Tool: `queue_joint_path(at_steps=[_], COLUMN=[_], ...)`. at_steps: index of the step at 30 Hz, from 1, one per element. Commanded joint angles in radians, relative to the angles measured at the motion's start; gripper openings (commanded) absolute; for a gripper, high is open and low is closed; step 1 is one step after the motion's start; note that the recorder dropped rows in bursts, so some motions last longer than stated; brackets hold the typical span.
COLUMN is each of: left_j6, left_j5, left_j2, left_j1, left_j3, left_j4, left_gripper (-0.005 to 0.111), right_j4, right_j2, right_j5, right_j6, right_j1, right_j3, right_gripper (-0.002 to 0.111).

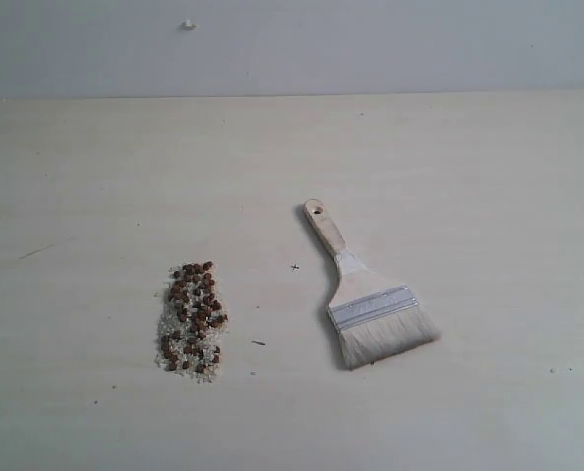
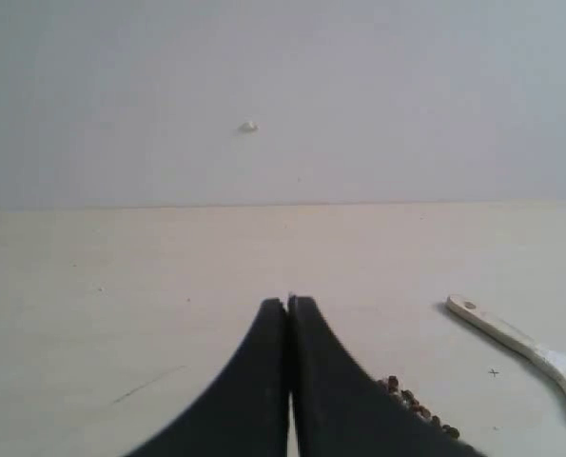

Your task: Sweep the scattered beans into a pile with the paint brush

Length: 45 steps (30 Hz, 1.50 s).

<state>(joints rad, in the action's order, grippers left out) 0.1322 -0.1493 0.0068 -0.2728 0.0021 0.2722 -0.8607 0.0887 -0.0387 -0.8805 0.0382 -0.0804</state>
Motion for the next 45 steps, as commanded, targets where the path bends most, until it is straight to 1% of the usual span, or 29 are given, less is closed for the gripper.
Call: queue_joint_path(at_steps=[1, 2, 4, 6, 7, 8, 9, 12, 15, 26, 45], left_j6=[-0.005, -0.005, -0.005, -0.005, -0.005, -0.005, -0.005, -0.005, -0.005, -0.005, -0.005], left_j5=[0.010, 0.010, 0.010, 0.010, 0.010, 0.010, 0.010, 0.010, 0.010, 0.010, 0.010], left_j2=[-0.007, -0.007, -0.007, -0.007, -0.007, -0.007, -0.007, -0.007, -0.007, -0.007, -0.007], left_j1=[-0.007, -0.007, -0.007, -0.007, -0.007, -0.007, -0.007, -0.007, -0.007, -0.007, -0.007], left_j3=[-0.002, -0.002, -0.002, -0.002, -0.002, -0.002, -0.002, -0.002, -0.002, -0.002, -0.002], left_j4=[0.010, 0.010, 0.010, 0.010, 0.010, 0.010, 0.010, 0.010, 0.010, 0.010, 0.010], left_gripper=[0.000, 0.000, 0.000, 0.000, 0.000, 0.000, 0.000, 0.000, 0.000, 0.000, 0.000], right_j4=[0.010, 0.062, 0.209, 0.477, 0.588, 0.667, 0.706, 0.709, 0.709, 0.750, 0.735], right_j2=[-0.004, -0.004, -0.007, -0.025, -0.035, -0.047, -0.060, -0.089, -0.089, -0.089, -0.089], right_j5=[0.024, 0.039, 0.069, 0.131, 0.161, 0.191, 0.220, 0.264, 0.301, 0.435, 0.440], right_j6=[0.026, 0.090, 0.301, 0.584, 0.681, 0.771, 0.819, 0.824, 0.824, 0.824, 0.826], right_j1=[-0.005, -0.006, -0.012, -0.046, -0.063, -0.084, -0.108, -0.161, -0.184, -0.186, -0.186], right_j3=[0.005, 0.005, 0.005, 0.005, 0.005, 0.005, 0.005, 0.005, 0.005, 0.005, 0.005], right_gripper=[0.000, 0.000, 0.000, 0.000, 0.000, 0.000, 0.000, 0.000, 0.000, 0.000, 0.000])
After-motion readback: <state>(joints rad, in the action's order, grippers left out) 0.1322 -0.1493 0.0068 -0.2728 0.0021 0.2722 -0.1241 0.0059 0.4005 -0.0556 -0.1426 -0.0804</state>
